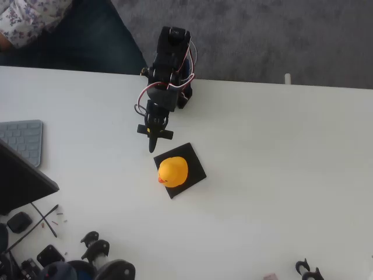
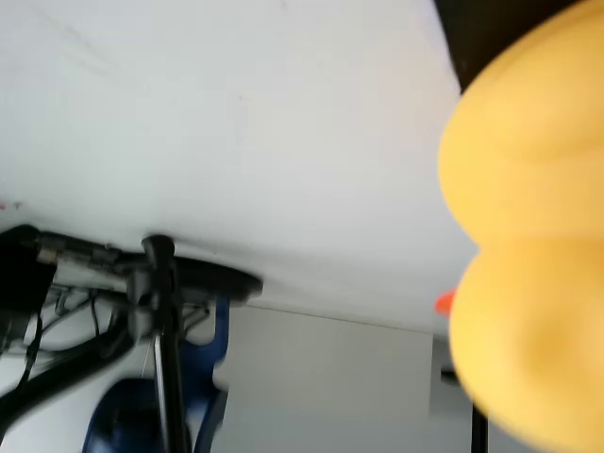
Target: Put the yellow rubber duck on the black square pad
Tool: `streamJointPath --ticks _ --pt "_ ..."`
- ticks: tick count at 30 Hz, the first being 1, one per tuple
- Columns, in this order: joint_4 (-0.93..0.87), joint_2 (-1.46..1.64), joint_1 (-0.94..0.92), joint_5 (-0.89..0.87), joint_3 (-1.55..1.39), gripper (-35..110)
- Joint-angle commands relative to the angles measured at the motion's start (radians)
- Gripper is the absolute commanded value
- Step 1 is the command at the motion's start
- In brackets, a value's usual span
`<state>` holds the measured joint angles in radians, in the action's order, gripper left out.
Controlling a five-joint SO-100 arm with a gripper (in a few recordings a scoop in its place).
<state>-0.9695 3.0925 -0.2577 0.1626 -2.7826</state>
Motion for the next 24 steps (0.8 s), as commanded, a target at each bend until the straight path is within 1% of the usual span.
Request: streamJointPath --ticks 1,3,5,8,10,24 --pt "-0.014 0.124 -0.014 0.011 -0.061 12" --pt "-0.018 0.218 -0.011 0.012 -0.101 12" --pt "-0.021 0.287 0.032 0.011 -0.129 12" --pt "-0.021 0.305 0.133 0.011 -0.156 13" --pt "-0.02 0.305 0.169 0.011 -0.158 13" --pt "-0.021 0.305 0.184 0.011 -0.204 13"
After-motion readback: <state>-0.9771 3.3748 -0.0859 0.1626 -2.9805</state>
